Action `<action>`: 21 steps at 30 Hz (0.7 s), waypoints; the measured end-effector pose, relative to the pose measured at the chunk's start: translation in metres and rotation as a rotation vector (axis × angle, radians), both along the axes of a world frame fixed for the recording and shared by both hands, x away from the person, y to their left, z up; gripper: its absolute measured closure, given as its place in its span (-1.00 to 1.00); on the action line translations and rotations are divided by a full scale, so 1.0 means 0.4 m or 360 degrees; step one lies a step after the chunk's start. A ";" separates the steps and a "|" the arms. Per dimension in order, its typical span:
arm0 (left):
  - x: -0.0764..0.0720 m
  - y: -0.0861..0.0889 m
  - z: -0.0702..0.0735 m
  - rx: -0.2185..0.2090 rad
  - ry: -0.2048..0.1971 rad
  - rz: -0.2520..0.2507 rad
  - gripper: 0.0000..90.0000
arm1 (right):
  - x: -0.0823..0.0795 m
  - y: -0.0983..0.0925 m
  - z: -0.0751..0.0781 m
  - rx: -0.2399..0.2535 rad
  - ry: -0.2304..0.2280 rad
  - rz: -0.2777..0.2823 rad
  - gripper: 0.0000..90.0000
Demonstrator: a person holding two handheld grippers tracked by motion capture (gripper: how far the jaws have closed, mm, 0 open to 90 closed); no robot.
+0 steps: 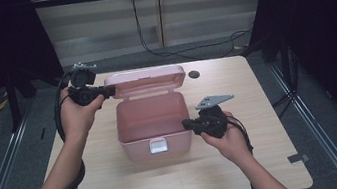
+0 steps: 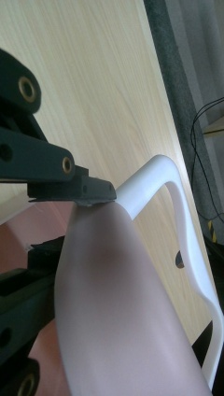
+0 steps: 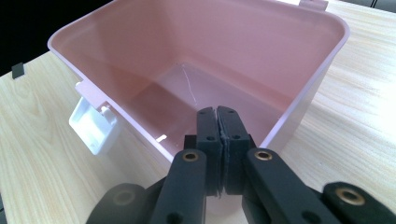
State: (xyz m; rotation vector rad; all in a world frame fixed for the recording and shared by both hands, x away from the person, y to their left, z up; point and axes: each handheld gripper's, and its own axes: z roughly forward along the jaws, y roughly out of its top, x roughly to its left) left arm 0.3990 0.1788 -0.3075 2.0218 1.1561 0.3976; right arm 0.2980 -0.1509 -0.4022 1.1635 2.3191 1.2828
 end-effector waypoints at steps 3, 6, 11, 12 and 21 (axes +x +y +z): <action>0.001 0.000 0.000 0.0008 -0.0004 -0.0003 0.61 | 0.000 0.000 0.000 0.0004 0.0000 0.0000 0.97; 0.002 0.000 -0.002 -0.0003 -0.0006 0.0001 0.61 | 0.000 0.000 0.000 0.0003 -0.0001 0.0002 0.97; 0.004 -0.001 -0.004 0.0008 -0.0016 0.0003 0.61 | -0.001 0.000 -0.001 0.0008 0.0001 -0.0001 0.97; 0.004 -0.002 -0.005 0.0011 -0.0021 0.0003 0.61 | -0.001 0.000 -0.001 0.0009 0.0002 -0.0002 0.97; 0.013 -0.007 -0.004 0.0014 -0.0048 0.0030 0.62 | 0.000 -0.001 -0.001 0.0010 0.0001 -0.0001 0.98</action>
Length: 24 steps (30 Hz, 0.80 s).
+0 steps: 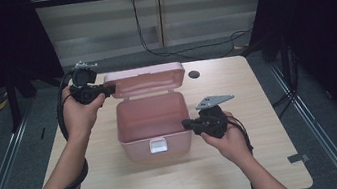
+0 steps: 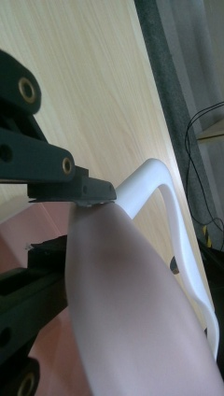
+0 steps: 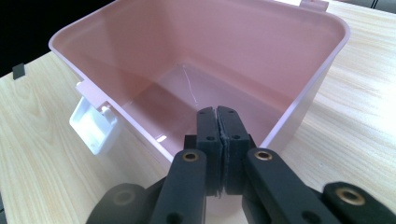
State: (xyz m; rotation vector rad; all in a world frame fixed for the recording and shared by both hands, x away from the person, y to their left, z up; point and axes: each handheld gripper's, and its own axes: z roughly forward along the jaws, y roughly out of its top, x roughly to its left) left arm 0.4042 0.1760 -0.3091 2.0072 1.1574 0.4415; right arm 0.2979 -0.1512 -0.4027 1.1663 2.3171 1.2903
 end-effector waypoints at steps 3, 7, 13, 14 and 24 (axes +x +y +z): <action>0.004 0.001 0.003 0.0013 -0.0008 0.0006 0.68 | 0.000 0.000 0.000 0.0003 -0.0001 0.0001 0.98; 0.012 -0.002 0.007 0.0029 -0.0011 0.0010 0.70 | 0.000 -0.001 -0.002 0.0013 -0.0005 0.0000 0.98; 0.023 -0.004 0.010 0.0027 0.0001 0.0026 0.72 | 0.000 -0.003 -0.005 0.0031 -0.0008 -0.0001 0.98; 0.025 -0.004 0.010 0.0030 0.0003 0.0027 0.72 | 0.000 -0.003 -0.005 0.0028 -0.0009 0.0001 0.98; 0.042 -0.011 0.019 0.0086 0.0002 0.0037 0.77 | 0.001 -0.002 -0.008 0.0038 -0.0010 0.0007 0.98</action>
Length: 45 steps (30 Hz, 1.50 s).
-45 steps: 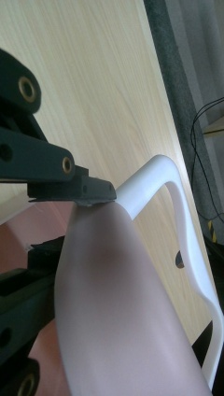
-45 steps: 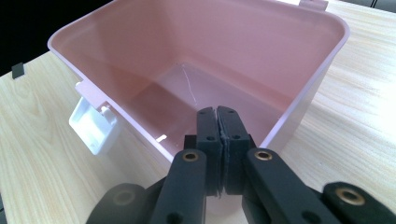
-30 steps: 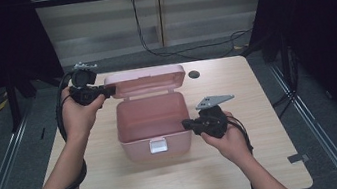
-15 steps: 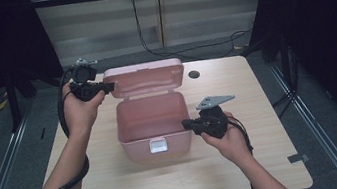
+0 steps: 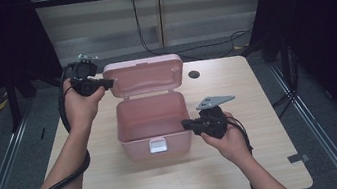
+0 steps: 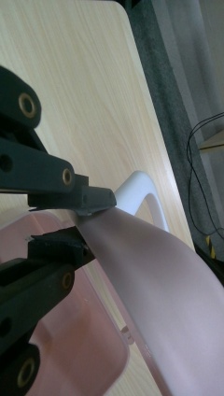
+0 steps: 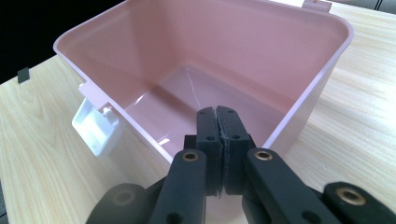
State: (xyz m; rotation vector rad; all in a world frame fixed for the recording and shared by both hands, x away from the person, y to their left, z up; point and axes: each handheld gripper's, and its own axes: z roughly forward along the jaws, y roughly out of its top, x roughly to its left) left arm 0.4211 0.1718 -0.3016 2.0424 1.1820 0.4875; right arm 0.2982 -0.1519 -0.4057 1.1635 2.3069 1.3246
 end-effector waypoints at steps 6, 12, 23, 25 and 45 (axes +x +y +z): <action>0.011 -0.005 0.008 0.0046 0.0028 0.0001 0.80 | 0.000 0.000 -0.001 0.0008 0.0001 -0.0003 0.98; 0.024 -0.009 0.016 0.0085 0.0062 -0.0002 0.82 | 0.000 0.000 -0.001 0.0005 0.0000 0.0000 0.98; 0.043 -0.014 0.022 0.0113 0.0088 -0.0001 0.84 | 0.001 0.000 -0.003 0.0007 -0.0002 0.0003 0.98; 0.047 -0.015 0.023 0.0119 0.0095 0.0001 0.85 | 0.002 0.000 -0.004 0.0014 -0.0003 0.0008 0.98; 0.086 -0.017 0.030 0.0115 0.0181 0.0015 0.86 | 0.005 0.009 -0.010 0.0006 0.0008 0.0029 0.98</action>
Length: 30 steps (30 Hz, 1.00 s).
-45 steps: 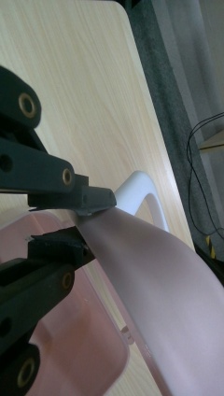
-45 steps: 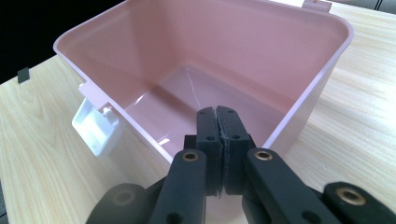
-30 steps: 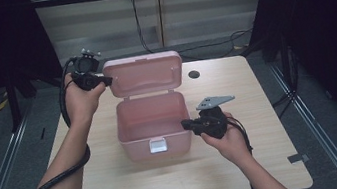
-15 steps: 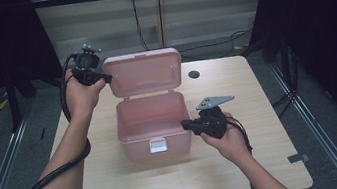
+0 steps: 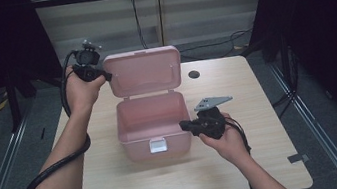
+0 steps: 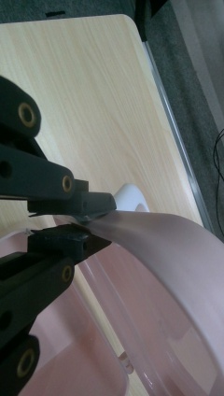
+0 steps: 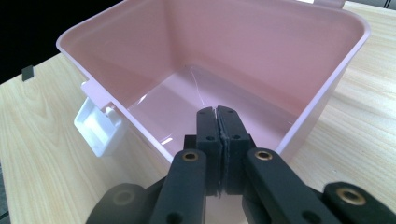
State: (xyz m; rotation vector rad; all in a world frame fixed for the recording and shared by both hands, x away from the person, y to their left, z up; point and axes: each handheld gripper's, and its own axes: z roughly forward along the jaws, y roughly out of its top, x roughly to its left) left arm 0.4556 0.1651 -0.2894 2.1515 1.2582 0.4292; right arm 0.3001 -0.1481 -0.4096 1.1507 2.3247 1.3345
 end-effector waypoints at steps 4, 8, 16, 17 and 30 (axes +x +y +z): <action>0.009 -0.001 0.000 0.0004 0.0009 0.0001 0.86 | 0.001 0.000 0.000 -0.0002 0.0001 -0.0001 0.98; 0.020 -0.002 0.001 0.0000 0.0033 0.0016 0.86 | 0.001 -0.001 -0.001 0.0007 -0.0005 0.0005 0.98; 0.031 -0.004 -0.004 -0.0001 0.0027 0.0032 0.86 | 0.000 -0.001 -0.001 0.0007 -0.0010 0.0007 0.97; 0.033 -0.005 -0.005 -0.0005 0.0026 0.0037 0.86 | 0.000 -0.001 -0.001 0.0009 -0.0008 0.0007 0.97; 0.066 -0.010 -0.017 -0.0006 0.0043 0.0071 0.86 | 0.000 -0.003 -0.003 0.0029 -0.0009 -0.0004 0.98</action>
